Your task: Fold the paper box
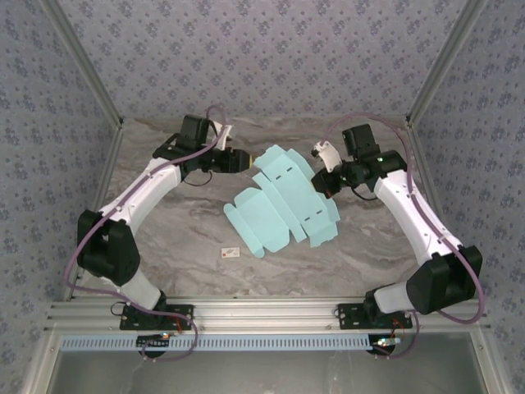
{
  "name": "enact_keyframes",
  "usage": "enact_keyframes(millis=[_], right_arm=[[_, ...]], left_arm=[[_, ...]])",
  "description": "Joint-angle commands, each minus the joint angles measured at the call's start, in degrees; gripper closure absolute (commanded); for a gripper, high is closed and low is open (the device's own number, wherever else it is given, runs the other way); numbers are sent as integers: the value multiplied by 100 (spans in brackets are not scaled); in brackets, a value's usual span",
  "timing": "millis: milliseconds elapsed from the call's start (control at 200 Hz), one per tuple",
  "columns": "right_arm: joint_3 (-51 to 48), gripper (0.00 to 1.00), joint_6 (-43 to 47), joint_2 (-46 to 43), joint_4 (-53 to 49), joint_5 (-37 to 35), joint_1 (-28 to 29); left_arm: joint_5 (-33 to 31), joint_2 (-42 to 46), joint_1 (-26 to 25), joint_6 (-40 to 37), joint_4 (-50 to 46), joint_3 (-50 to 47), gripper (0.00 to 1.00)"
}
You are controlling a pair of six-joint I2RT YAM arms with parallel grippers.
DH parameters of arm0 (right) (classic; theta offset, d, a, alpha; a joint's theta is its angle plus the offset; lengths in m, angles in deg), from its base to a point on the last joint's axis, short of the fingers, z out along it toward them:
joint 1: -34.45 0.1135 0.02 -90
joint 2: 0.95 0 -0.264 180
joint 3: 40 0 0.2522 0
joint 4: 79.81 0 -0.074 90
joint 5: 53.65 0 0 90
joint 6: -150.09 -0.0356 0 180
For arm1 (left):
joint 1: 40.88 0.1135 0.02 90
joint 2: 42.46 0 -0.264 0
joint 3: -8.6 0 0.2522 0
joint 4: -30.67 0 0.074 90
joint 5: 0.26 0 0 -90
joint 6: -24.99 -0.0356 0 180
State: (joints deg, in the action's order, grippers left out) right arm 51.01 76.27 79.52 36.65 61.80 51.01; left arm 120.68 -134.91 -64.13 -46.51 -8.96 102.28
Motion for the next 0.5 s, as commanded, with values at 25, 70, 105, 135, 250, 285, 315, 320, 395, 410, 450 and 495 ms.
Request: enact_keyframes(millis=[25,70,105,135,250,285,315,320,395,410,450,495], right_arm=[[363,100,-102,356,-538,-77,-99],[426,100,-123,476,-561,-159,-124],[481,100,-127,586,-586,-220,-135],[551,100,-125,683,-630,-280,-141],[873,100,-92,1161,-791,-370,-235],[982,100,-50,1348,-874,-398,-249],[1078,100,-6,1485,-940,-418,-268],[1084,100,5,1514,-952,-418,-268],[1294,100,60,1849,-1076,-399,-328],[1329,100,68,1917,-1100,-394,-336],[1389,100,94,2046,-1121,-363,-354],[1444,100,95,2163,-1126,-340,-365]], left_arm=[[-739,329,-20,-23,-17,-175,52],[-792,460,-63,2,113,-309,52],[-837,561,-114,21,242,-460,51],[-853,648,-175,33,384,-601,51],[-813,848,-596,14,1175,-1217,51],[-809,847,-781,-20,1464,-1388,51],[-809,806,-945,-52,1702,-1530,51],[-813,793,-971,-55,1736,-1544,51],[-863,527,-1342,-40,2267,-1702,51],[-862,441,-1401,-39,2358,-1704,51],[-862,207,-1559,-55,2580,-1707,51],[-877,-57,-1698,-39,2867,-1683,51]])
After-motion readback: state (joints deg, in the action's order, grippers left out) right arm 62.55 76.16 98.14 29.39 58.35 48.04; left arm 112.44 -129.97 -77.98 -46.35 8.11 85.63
